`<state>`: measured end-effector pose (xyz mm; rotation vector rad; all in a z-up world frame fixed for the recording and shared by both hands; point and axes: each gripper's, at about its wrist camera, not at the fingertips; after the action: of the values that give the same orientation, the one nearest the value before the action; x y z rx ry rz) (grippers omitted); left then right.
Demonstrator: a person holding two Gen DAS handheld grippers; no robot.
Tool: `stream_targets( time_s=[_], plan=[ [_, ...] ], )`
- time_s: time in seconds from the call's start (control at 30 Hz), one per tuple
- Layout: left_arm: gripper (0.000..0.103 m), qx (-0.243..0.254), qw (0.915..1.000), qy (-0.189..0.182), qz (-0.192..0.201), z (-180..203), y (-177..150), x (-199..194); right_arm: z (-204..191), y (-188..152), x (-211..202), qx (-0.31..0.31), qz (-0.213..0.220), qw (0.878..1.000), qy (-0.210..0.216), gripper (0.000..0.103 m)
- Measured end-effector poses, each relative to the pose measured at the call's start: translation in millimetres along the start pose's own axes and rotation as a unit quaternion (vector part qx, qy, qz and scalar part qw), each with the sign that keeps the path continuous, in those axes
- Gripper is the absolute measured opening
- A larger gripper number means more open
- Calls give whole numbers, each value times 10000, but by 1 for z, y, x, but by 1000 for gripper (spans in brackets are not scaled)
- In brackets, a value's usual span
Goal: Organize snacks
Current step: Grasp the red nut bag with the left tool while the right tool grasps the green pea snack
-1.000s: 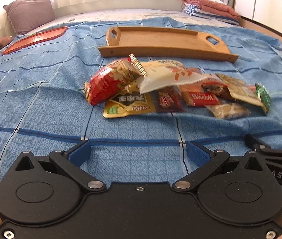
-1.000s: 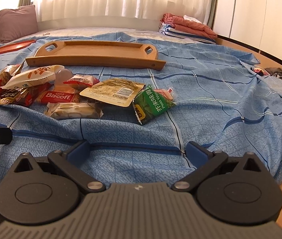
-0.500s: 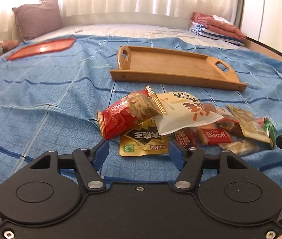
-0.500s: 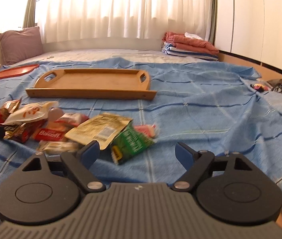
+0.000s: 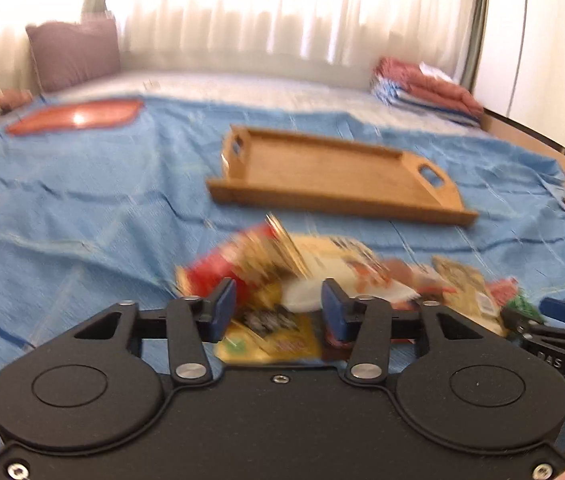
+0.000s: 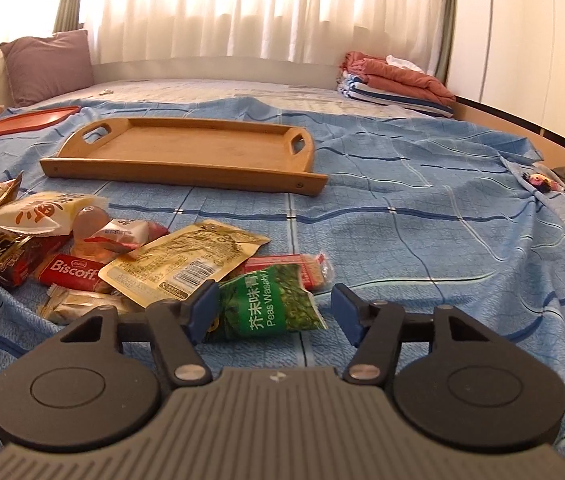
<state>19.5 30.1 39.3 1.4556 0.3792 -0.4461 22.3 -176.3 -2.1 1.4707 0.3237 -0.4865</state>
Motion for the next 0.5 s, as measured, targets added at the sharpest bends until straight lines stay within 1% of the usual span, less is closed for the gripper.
stream_targets(
  time_s=[0.03,0.07,0.13,0.17,0.23,0.27,0.3,0.33,0.4,0.5],
  plan=[
    [65,113,9999,101,77,-3,2,0,0,0,3,-24,-22,10000,46,73],
    [68,234,9996,166,79,-6,3,3,0,0,5,-20,-58,9999,100,73],
    [68,370,9991,218,45,-15,7,12,2,0,12,67,-177,9995,270,71],
    [68,434,9989,159,28,-19,8,17,2,-1,15,127,-242,9990,365,67],
    [71,502,9987,63,-36,-26,10,30,2,-2,16,162,-221,9987,430,62],
    [72,524,9986,-16,-48,-28,11,35,1,-2,15,115,-186,9987,467,56],
    [76,562,9983,-128,-60,-30,11,40,0,-2,13,90,-158,9986,489,50],
    [79,622,9977,-257,-109,-30,12,44,-1,-2,12,100,-153,9985,510,47],
    [79,735,9964,-399,-116,-29,11,52,-2,-3,8,132,-137,9982,564,37],
    [82,844,9952,-484,-123,-26,9,61,-5,-3,3,73,-67,9986,522,35]
  ],
)
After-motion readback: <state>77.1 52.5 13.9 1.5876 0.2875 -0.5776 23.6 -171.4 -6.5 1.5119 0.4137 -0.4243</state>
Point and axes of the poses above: each gripper's, at about its wrist camera, not at the fingertips, and x roughly the way its jaws point, z to its right, y to its top, and after that the axes turned 1 degree about z, right-handed
